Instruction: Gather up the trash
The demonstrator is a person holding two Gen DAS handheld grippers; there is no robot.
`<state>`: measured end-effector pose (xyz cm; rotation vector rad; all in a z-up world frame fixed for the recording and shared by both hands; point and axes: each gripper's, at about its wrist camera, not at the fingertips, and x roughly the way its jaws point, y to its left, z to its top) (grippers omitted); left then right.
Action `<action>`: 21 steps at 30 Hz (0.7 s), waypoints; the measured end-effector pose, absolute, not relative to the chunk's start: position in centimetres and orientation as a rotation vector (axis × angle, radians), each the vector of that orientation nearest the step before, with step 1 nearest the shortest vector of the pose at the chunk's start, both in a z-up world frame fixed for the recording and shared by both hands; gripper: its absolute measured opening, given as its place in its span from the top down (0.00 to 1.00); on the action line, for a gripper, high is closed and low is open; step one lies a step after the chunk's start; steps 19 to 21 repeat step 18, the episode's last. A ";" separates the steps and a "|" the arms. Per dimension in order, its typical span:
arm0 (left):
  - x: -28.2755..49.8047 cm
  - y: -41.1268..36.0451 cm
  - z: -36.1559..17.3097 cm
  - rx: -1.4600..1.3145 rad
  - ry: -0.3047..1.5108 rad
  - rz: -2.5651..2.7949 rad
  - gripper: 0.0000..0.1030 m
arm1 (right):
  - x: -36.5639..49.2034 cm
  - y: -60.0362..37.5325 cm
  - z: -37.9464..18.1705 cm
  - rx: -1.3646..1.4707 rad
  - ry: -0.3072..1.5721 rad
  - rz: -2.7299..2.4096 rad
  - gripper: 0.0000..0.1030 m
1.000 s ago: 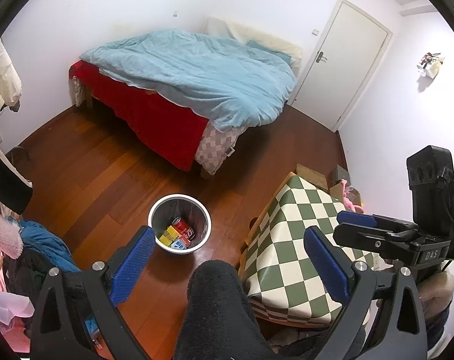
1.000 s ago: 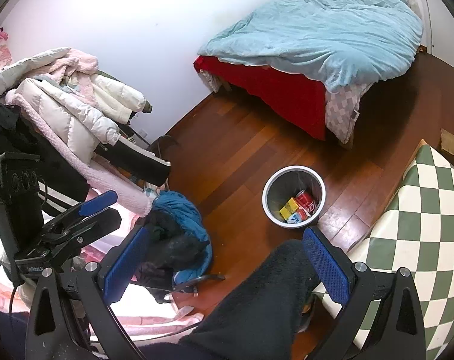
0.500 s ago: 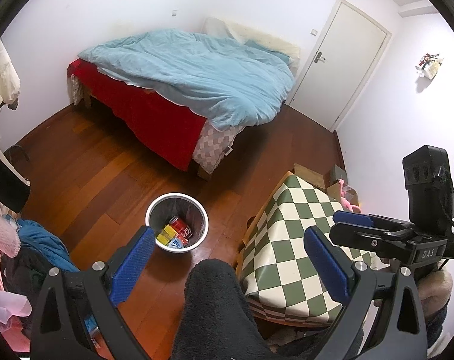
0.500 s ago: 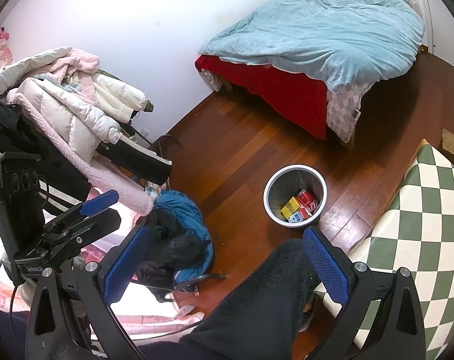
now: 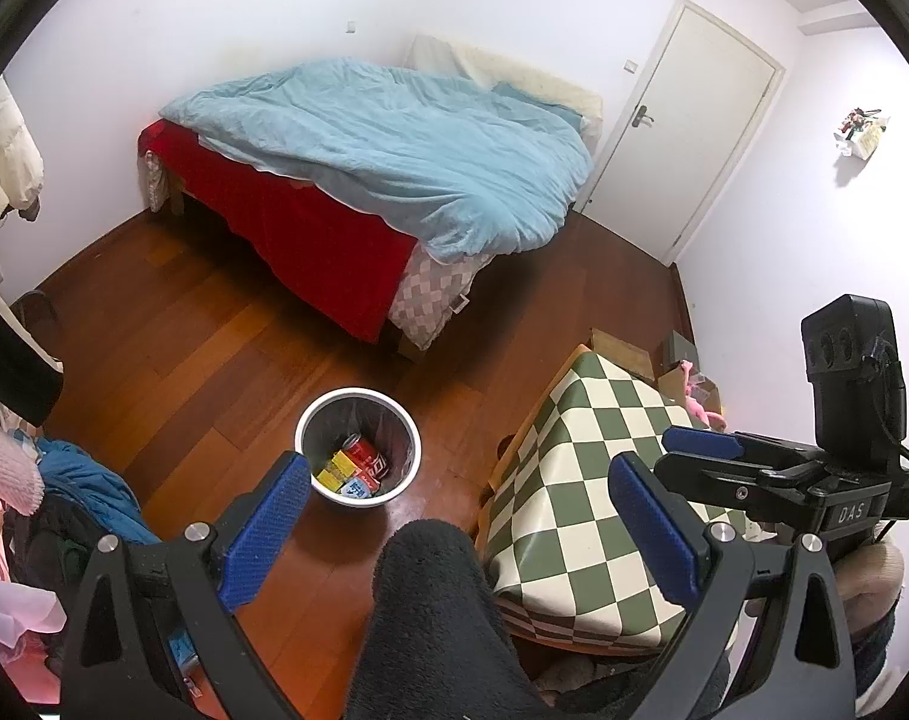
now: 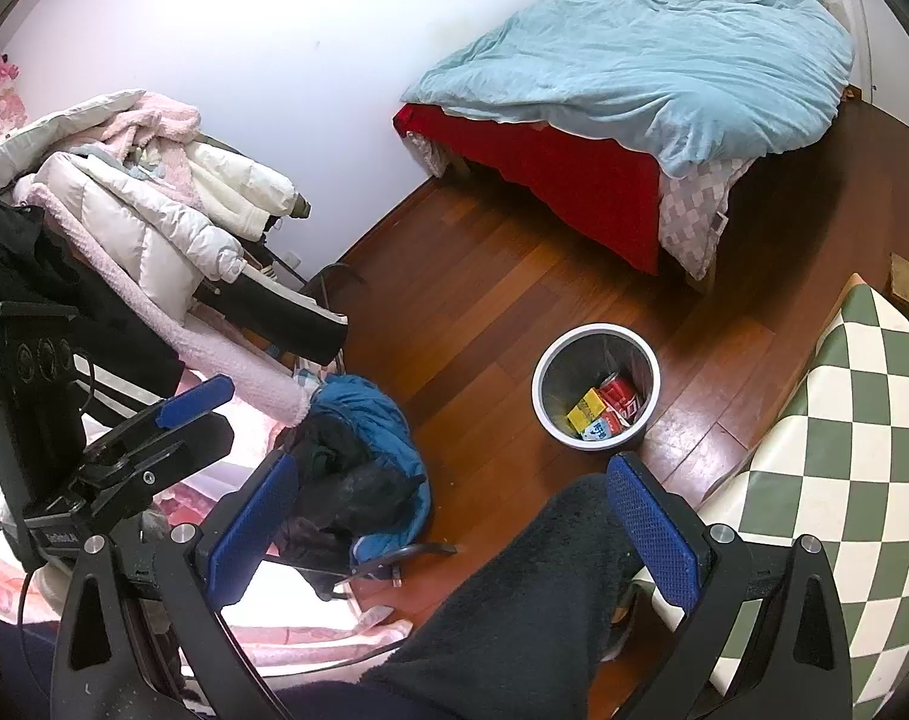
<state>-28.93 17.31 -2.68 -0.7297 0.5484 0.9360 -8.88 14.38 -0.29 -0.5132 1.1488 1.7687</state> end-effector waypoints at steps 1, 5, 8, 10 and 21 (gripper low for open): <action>-28.9 17.3 -2.7 -0.728 0.549 0.937 0.02 | -8.9 14.3 -0.3 -0.514 1.148 1.771 0.00; -29.0 17.2 -2.7 -0.728 0.547 0.939 0.02 | -9.1 14.4 -0.3 -0.514 1.147 1.774 0.00; -29.0 17.3 -2.7 -0.728 0.550 0.938 0.02 | -9.1 14.4 -0.3 -0.514 1.148 1.773 0.00; -29.0 17.2 -2.6 -0.730 0.552 0.939 0.02 | -9.1 14.4 -0.4 -0.515 1.147 1.770 0.00; -28.9 17.3 -2.6 -0.737 0.554 0.953 0.02 | -9.5 14.3 -0.4 -0.517 1.152 1.773 0.00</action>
